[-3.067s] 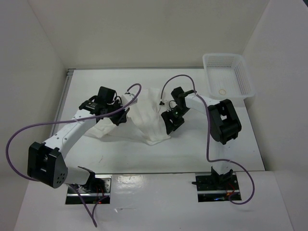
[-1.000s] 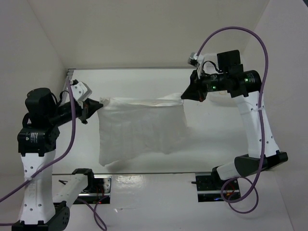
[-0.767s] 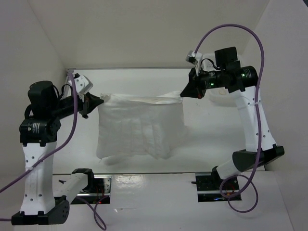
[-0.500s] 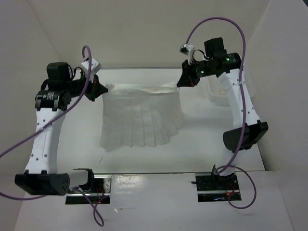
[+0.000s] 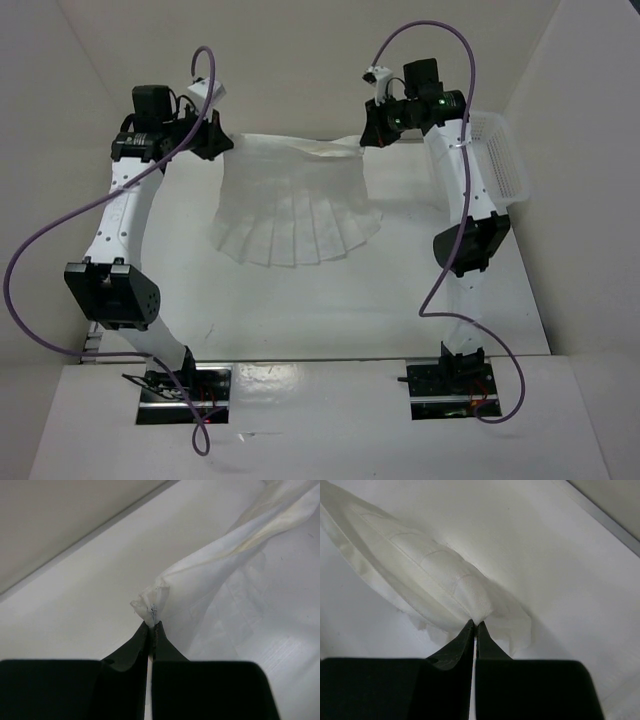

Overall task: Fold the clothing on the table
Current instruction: Flatten the skirt out

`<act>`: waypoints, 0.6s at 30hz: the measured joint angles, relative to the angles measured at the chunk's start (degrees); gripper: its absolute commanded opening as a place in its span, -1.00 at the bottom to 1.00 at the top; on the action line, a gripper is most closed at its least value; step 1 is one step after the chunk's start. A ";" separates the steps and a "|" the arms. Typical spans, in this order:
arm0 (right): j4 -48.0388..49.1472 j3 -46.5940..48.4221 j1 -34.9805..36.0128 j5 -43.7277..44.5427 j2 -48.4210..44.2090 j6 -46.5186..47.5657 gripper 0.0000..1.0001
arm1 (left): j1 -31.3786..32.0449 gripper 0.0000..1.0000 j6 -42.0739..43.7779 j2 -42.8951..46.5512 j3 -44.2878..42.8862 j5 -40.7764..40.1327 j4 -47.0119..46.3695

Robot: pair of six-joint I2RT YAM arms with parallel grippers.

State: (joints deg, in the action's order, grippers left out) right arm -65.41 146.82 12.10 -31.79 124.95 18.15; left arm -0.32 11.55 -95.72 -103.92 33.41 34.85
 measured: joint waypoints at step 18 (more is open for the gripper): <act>5.38 -13.18 1.16 5.11 -20.55 -0.72 -1.00 | 2.82 -1.00 -0.52 2.16 -5.01 -2.03 0.81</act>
State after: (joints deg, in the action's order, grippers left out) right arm -60.03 133.64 13.26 -26.68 104.40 17.43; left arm 2.50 11.03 -93.56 -108.92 31.38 35.66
